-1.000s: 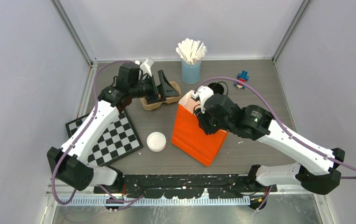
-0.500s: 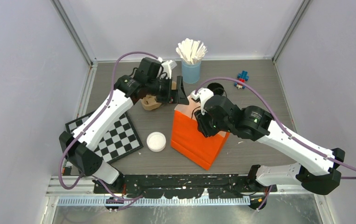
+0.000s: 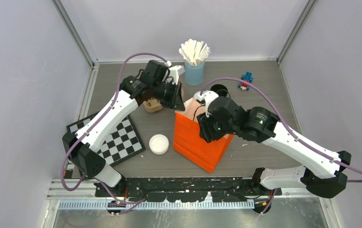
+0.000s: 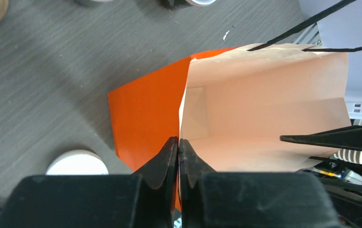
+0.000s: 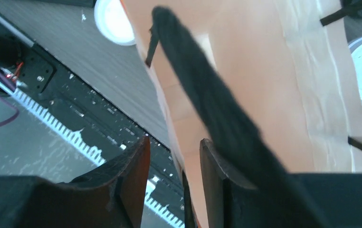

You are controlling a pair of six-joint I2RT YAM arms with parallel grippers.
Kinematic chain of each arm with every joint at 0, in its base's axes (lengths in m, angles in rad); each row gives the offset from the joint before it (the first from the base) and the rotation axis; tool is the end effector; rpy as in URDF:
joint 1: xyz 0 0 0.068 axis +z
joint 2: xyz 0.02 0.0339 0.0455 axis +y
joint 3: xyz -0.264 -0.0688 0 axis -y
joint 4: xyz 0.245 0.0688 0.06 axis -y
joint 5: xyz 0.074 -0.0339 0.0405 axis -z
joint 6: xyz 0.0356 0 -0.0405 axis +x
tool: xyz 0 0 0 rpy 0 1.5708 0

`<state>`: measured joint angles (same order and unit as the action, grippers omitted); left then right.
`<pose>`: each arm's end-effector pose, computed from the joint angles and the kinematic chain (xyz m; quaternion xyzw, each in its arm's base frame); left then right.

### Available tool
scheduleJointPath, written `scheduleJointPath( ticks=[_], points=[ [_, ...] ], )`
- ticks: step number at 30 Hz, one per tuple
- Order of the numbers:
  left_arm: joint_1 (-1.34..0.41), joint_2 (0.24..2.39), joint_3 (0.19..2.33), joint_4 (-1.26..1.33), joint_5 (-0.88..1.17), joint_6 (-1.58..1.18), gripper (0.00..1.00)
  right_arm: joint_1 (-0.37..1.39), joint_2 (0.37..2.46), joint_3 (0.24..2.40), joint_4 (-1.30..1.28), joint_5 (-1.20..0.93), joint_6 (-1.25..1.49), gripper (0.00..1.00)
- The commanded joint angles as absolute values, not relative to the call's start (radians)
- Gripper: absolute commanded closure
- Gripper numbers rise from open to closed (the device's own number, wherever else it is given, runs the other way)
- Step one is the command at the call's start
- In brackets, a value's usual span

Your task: Pack the takeout coffee

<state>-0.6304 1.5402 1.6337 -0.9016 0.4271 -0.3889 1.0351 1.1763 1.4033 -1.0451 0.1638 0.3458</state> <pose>0.2528 -0.2028 0.3831 0.1876 0.8910 -0.3492 0.2215 0.1164 0.1848 0.3912 -0.2849 0.8825 0.1746 0.3309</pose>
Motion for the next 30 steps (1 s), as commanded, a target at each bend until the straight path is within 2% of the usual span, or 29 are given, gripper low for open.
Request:
scheduleJointPath(
  ticks=[1, 9, 16, 22, 25, 28, 30],
  points=[
    [-0.637, 1.515, 1.659, -0.837, 0.455, -0.374, 1.00, 1.041, 1.181, 1.516, -1.132, 0.064, 0.406, 0.50],
    [-0.638, 1.438, 1.563, -0.683, 0.433, -0.352, 1.00, 1.040, 1.252, 1.659, -1.336, -0.162, 0.452, 0.26],
    [-0.637, 1.384, 1.452, -0.589, 0.416, -0.390, 1.00, 1.039, 1.285, 1.873, -1.473, -0.278, 0.444, 0.25],
    [-0.638, 1.363, 1.396, -0.560, 0.404, -0.450, 0.98, 1.039, 1.260, 1.966, -1.370, -0.315, 0.507, 0.26],
    [-0.637, 1.366, 1.414, -0.575, 0.394, -0.458, 0.84, 1.037, 1.239, 1.971, -1.270, -0.243, 0.555, 0.28],
    [-0.638, 1.359, 1.457, -0.624, 0.346, -0.468, 0.53, 1.038, 1.211, 1.956, -1.164, -0.143, 0.575, 0.27],
    [-0.637, 1.350, 1.493, -0.677, 0.266, -0.479, 0.38, 1.038, 1.185, 1.932, -1.110, -0.072, 0.558, 0.25]
  ],
)
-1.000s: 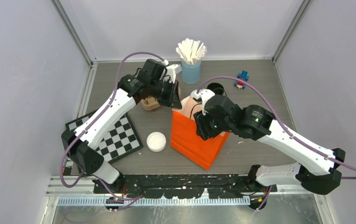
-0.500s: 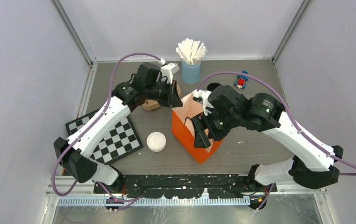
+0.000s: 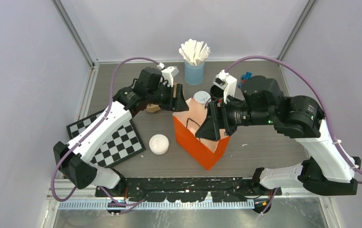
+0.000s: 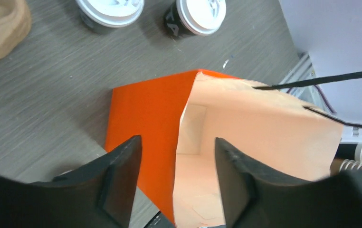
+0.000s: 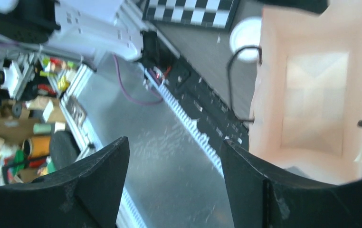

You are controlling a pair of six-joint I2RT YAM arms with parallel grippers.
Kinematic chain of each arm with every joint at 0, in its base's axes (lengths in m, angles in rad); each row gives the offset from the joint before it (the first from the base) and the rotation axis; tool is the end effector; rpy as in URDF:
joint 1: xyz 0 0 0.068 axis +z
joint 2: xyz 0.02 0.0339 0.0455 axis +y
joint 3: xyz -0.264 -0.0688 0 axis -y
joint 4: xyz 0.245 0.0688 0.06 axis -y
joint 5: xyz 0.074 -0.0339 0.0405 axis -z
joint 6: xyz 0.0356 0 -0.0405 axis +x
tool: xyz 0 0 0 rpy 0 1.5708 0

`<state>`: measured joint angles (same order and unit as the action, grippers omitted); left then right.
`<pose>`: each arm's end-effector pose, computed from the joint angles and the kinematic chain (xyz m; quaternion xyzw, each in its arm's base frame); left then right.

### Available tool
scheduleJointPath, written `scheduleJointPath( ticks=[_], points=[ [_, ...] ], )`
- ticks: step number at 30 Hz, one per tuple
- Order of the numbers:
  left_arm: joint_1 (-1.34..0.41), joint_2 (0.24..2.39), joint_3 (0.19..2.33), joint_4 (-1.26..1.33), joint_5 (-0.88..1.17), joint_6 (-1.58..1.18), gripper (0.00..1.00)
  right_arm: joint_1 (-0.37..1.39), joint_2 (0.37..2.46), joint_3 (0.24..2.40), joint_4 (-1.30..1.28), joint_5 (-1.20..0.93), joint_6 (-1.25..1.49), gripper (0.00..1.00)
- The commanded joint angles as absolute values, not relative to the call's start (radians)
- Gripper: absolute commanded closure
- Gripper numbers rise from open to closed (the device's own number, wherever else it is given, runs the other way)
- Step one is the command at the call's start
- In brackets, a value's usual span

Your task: Pack the takeout coffee

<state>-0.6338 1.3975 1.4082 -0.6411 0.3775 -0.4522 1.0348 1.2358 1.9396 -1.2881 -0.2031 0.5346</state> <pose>0.2383 -0.1914 0.3730 0.1641 0.8643 -0.3732 0.2946 0.0817 0.1515 0.5071 -0.2634 0.8371 0.3960 0.2702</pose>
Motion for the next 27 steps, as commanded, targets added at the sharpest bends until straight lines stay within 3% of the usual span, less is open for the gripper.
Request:
scheduleJointPath(
  ticks=[1, 2, 3, 4, 9, 14, 22, 27],
  points=[
    [-0.636, 1.344, 1.510, -0.699, 0.225, -0.484, 0.33, 1.038, 1.172, 1.921, -1.096, -0.029, 0.549, 0.23],
    [-0.635, 1.336, 1.523, -0.715, 0.179, -0.485, 0.27, 1.038, 1.159, 1.909, -1.087, 0.043, 0.541, 0.21],
    [-0.634, 1.331, 1.534, -0.727, 0.136, -0.483, 0.02, 1.037, 1.138, 1.889, -1.076, 0.129, 0.534, 0.19],
    [-0.628, 1.326, 1.540, -0.736, 0.095, -0.485, 0.01, 1.038, 1.114, 1.855, -1.062, 0.182, 0.528, 0.17],
    [-0.559, 1.371, 1.592, -0.810, -0.075, -0.556, 0.00, 1.039, 0.987, 1.730, -0.949, 0.302, 0.470, 0.12],
    [-0.396, 1.490, 1.630, -0.816, 0.026, -0.545, 0.00, 1.038, 0.891, 1.645, -0.906, 0.335, 0.461, 0.11],
    [-0.323, 1.751, 1.817, -0.922, 0.049, 0.132, 0.05, 1.037, 0.899, 1.644, -1.003, 0.362, 0.506, 0.18],
    [-0.319, 1.863, 1.818, -0.913, 0.153, 0.399, 0.20, 1.039, 0.959, 1.700, -1.036, 0.423, 0.592, 0.19]
  ],
)
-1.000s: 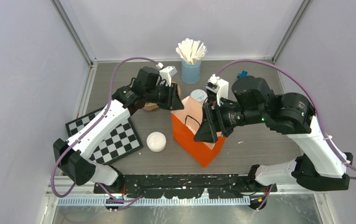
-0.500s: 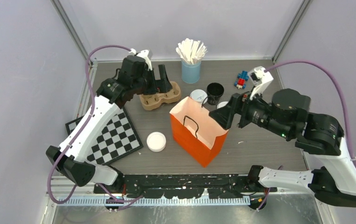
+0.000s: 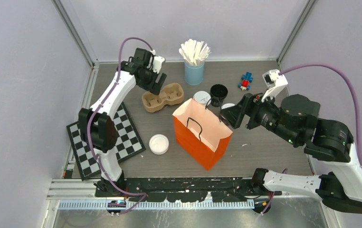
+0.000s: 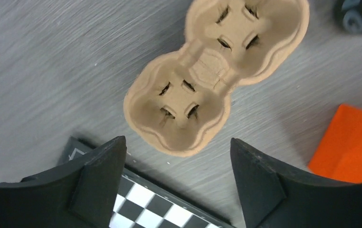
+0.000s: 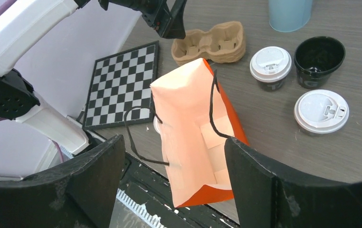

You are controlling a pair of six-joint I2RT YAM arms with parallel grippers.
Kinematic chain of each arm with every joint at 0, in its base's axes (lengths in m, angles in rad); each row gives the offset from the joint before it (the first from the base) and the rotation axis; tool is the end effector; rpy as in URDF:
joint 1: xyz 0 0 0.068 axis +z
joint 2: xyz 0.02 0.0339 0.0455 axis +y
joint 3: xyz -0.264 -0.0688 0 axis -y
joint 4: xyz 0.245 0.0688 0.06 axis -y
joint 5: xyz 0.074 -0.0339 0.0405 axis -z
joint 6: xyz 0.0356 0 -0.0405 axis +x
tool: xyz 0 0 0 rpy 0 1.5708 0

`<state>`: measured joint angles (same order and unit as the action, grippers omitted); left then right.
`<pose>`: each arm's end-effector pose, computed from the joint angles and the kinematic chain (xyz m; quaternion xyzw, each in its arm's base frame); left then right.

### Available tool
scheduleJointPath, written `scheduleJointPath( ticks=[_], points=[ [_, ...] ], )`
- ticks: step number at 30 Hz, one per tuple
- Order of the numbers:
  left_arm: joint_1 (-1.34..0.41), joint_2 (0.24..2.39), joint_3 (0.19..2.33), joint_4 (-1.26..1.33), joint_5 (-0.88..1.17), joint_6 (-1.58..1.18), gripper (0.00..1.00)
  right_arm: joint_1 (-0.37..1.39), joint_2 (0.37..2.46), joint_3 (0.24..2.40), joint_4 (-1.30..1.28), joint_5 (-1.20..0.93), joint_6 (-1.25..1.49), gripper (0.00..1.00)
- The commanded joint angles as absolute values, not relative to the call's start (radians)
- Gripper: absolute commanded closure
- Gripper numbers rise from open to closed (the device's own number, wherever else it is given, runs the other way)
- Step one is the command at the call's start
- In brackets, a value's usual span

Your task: Pack the takeout coffee

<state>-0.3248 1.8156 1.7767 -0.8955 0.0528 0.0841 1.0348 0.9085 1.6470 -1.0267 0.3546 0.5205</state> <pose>0.3749 -0.1282 0.3320 0.2009 0.9280 -0.0624 0.3075 0.0624 0.0809 0.5005 -0.0986 0.7897 0.3124 0.5188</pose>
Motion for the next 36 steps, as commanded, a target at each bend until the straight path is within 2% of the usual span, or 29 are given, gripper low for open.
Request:
scheduleJointPath(
  ticks=[1, 9, 13, 17, 25, 36],
  points=[
    [-0.312, 1.880, 1.814, -0.897, 0.199, 0.413, 0.23, 1.037, 0.969, 1.712, -1.044, 0.425, 0.603, 0.20],
    [-0.285, 1.948, 1.868, -0.867, 0.355, 0.476, 0.36, 1.038, 0.956, 1.701, -1.054, 0.442, 0.569, 0.20],
    [-0.285, 1.963, 1.859, -0.825, 0.417, 0.451, 0.47, 1.038, 0.954, 1.737, -1.075, 0.446, 0.513, 0.19],
    [-0.287, 1.998, 1.887, -0.818, 0.451, 0.409, 0.47, 1.038, 0.942, 1.728, -1.075, 0.512, 0.484, 0.18],
    [-0.287, 2.031, 1.887, -0.781, 0.416, 0.523, 0.47, 1.038, 0.977, 1.762, -1.067, 0.522, 0.464, 0.18],
    [-0.288, 2.077, 1.911, -0.825, 0.450, 0.564, 0.53, 1.038, 0.976, 1.771, -1.086, 0.558, 0.474, 0.18]
  ],
)
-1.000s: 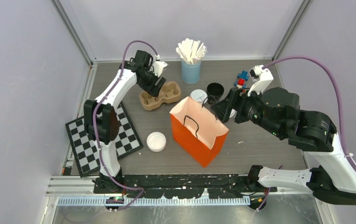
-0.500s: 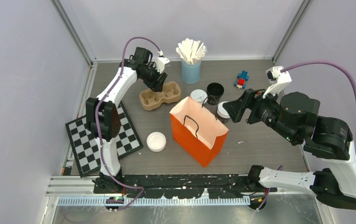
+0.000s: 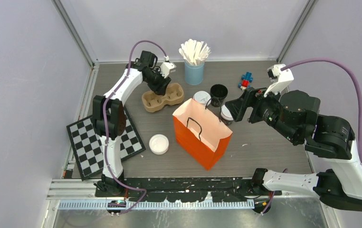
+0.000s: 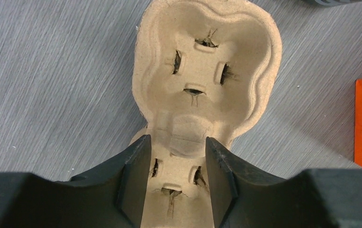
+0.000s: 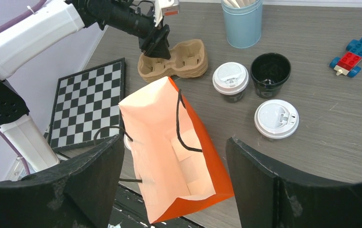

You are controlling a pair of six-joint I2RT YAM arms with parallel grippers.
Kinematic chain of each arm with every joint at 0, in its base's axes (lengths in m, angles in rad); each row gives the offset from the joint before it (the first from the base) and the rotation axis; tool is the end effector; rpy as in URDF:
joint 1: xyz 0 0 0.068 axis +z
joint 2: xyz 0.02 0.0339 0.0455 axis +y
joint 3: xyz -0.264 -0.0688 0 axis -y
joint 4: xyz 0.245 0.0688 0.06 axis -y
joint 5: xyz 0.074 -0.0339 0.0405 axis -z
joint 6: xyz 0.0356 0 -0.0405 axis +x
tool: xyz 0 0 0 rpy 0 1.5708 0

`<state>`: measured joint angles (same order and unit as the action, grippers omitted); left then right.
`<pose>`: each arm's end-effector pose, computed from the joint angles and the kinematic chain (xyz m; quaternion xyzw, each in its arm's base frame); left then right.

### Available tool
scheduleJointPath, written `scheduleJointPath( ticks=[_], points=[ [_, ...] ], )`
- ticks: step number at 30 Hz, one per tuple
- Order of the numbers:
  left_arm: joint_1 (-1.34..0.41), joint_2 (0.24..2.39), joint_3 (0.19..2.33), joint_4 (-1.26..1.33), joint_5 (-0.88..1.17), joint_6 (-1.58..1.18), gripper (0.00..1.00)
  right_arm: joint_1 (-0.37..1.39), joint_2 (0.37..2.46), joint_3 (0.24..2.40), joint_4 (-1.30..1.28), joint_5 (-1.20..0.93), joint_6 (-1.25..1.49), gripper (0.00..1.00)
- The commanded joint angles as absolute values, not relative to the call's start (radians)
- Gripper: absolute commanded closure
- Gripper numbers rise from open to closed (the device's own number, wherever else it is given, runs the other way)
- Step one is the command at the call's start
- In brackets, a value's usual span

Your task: Pack the takeout coffee

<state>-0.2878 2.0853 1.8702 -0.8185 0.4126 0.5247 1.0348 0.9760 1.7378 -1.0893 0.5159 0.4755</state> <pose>0.4338 -0.1433 0.2580 0.4229 0.8454 -0.1654 0.2813 0.0699 0.0833 0.5109 -0.0742 0.7965 0.2349 0.5522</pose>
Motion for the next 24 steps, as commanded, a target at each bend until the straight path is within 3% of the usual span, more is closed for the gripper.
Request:
scheduleJointPath(
  ticks=[1, 24],
  points=[
    [-0.288, 2.078, 1.913, -0.828, 0.454, 0.569, 0.54, 1.038, 0.978, 1.770, -1.086, 0.560, 0.479, 0.18],
    [-0.290, 2.101, 1.887, -0.862, 0.449, 0.615, 0.54, 1.038, 0.994, 1.769, -1.081, 0.577, 0.480, 0.18]
  ],
)
